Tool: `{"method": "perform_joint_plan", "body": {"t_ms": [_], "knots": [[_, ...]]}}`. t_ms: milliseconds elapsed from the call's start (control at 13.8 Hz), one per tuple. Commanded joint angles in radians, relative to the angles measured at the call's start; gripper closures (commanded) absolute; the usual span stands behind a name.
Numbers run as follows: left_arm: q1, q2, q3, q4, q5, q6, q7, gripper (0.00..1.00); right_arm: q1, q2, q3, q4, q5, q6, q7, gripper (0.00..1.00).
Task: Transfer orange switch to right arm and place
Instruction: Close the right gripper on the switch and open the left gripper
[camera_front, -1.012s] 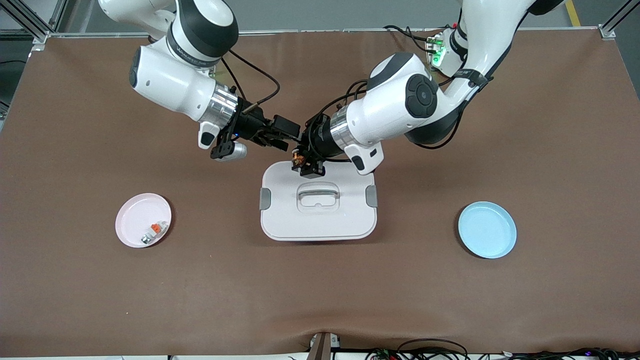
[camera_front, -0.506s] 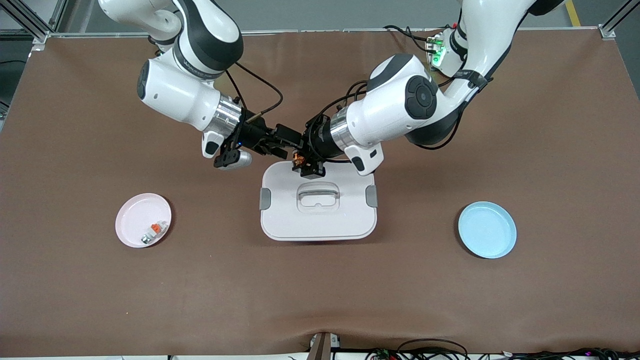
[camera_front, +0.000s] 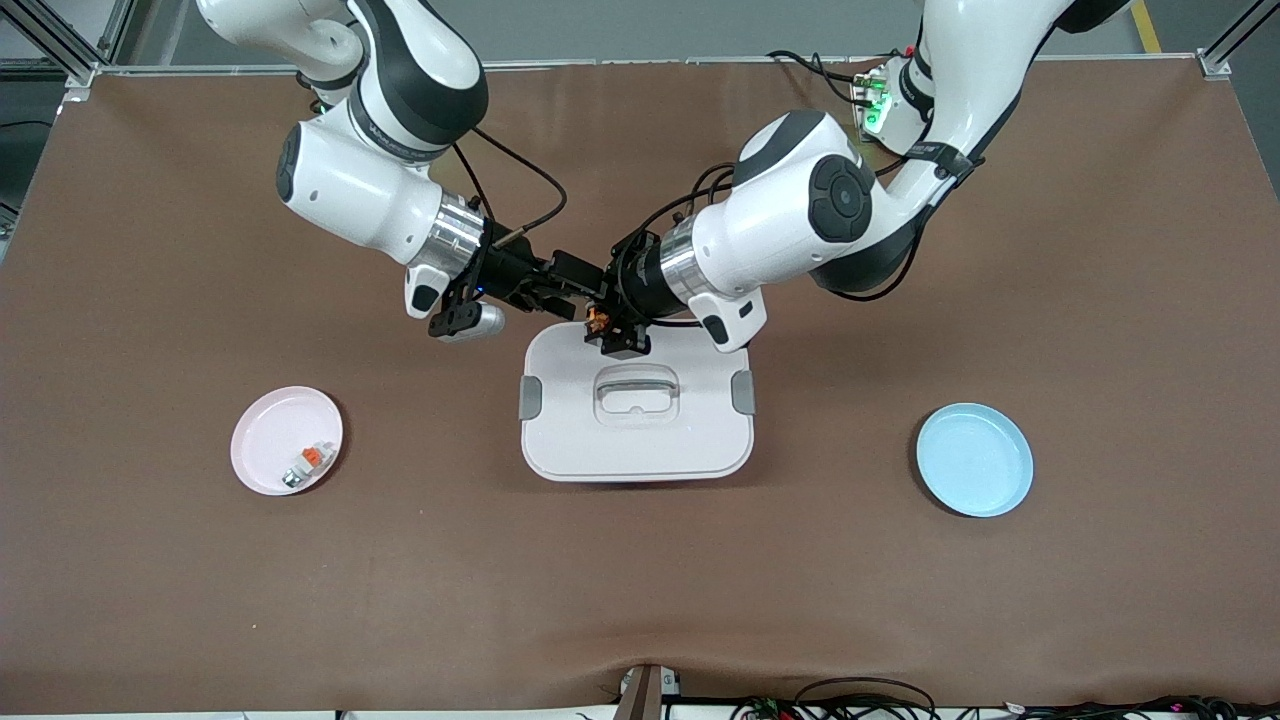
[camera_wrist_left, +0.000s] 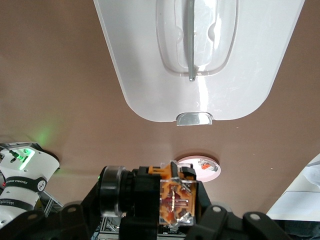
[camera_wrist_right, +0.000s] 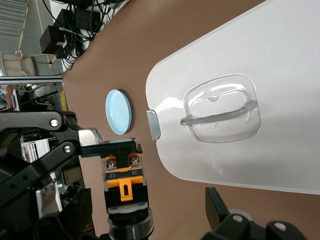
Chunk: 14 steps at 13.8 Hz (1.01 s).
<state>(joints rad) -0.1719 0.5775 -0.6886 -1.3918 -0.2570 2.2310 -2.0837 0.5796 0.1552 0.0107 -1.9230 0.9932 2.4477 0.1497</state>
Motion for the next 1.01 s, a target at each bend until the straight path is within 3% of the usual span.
{"method": "perform_joint_plan", "body": {"t_ms": [0, 145, 578, 940], "knots": [[-0.02, 0.005, 0.006, -0.001, 0.019, 0.009, -0.024, 1.0, 0.011, 0.001, -0.005, 0.009, 0.025, 0.004, -0.009, 0.03], [-0.021, 0.005, 0.006, 0.0, 0.019, 0.009, -0.024, 1.0, 0.011, 0.001, -0.005, 0.009, 0.027, 0.004, -0.005, 0.12], [-0.02, 0.016, 0.006, 0.008, 0.019, 0.009, -0.021, 1.0, 0.02, 0.0, -0.005, 0.01, 0.021, 0.005, -0.048, 1.0], [-0.02, 0.024, 0.006, 0.01, 0.016, 0.009, -0.022, 1.0, 0.022, 0.0, -0.005, 0.009, 0.024, 0.004, -0.035, 1.0]]}}
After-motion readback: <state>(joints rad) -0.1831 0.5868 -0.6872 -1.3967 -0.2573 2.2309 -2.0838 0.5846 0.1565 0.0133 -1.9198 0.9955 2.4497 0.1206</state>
